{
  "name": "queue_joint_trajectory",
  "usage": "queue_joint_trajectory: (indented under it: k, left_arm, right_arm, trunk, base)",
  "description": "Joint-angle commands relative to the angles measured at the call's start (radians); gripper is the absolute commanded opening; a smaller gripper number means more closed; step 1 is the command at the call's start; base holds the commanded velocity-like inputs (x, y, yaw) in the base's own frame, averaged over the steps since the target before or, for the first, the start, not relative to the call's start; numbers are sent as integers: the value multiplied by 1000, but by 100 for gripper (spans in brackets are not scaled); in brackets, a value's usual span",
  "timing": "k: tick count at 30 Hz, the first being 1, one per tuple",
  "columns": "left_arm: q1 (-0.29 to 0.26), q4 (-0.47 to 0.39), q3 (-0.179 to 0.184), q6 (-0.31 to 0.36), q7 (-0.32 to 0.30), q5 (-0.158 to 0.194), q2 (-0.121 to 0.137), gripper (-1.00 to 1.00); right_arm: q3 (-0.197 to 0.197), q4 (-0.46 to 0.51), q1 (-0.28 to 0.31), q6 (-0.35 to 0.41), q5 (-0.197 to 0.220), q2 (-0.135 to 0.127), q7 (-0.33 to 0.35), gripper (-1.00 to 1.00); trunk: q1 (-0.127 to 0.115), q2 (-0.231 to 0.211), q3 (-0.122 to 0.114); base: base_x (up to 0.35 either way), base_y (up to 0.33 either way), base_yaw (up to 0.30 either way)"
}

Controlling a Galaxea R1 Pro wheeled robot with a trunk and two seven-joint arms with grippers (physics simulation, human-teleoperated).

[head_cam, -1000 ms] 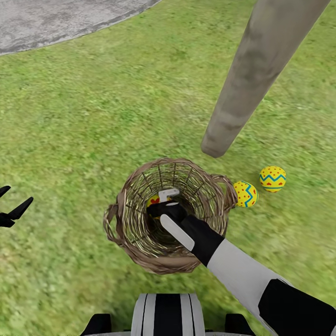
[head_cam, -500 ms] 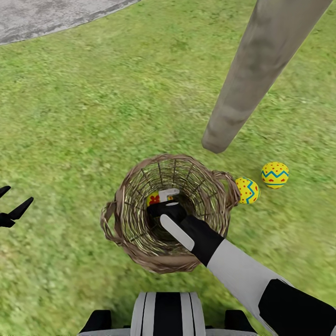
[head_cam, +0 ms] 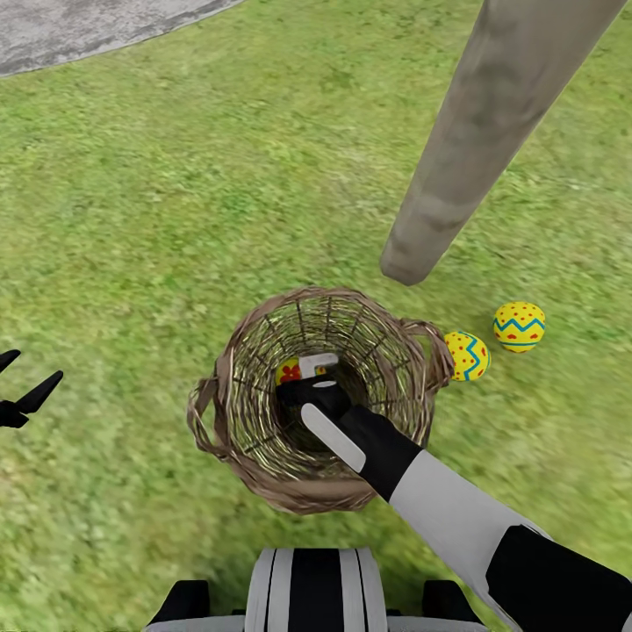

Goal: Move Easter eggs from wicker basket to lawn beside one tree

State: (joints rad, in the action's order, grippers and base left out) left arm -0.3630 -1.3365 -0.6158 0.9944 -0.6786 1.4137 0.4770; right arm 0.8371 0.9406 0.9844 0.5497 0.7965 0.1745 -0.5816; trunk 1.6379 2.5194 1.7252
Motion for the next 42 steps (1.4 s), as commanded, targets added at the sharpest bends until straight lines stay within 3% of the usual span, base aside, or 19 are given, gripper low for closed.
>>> queue_joint_trajectory:
  k: [1, 13, 14, 26, 42]
  left_arm:
    - [-1, 0, -1, 4, -4, -2, 0, 100]
    - [-1, -1, -1, 3, -3, -4, -4, 100]
    - [-1, -1, -1, 3, -4, -4, -4, 100]
    - [-1, -1, -1, 4, -4, -4, -6, 100]
    - [-1, 1, -1, 4, -4, -3, -6, 100]
  right_arm:
    - [2, 1, 1, 1, 8, 0, -9, 100]
    - [2, 1, 0, 1, -3, 0, -39, 100]
    - [2, 1, 1, 1, -3, 0, -39, -100]
    - [1, 1, 1, 1, -3, 0, -38, -100]
    - [1, 1, 1, 5, -3, 0, -38, -100]
  trunk:
    - [0, 0, 4]
    - [3, 2, 31]
    - [3, 2, 31]
    - [5, 3, 47]
    - [1, 1, 12]
  base:
    - [0, 0, 0]
    - [0, 0, 0]
    - [0, 0, 0]
    - [0, 0, 0]
    - [0, 0, 0]
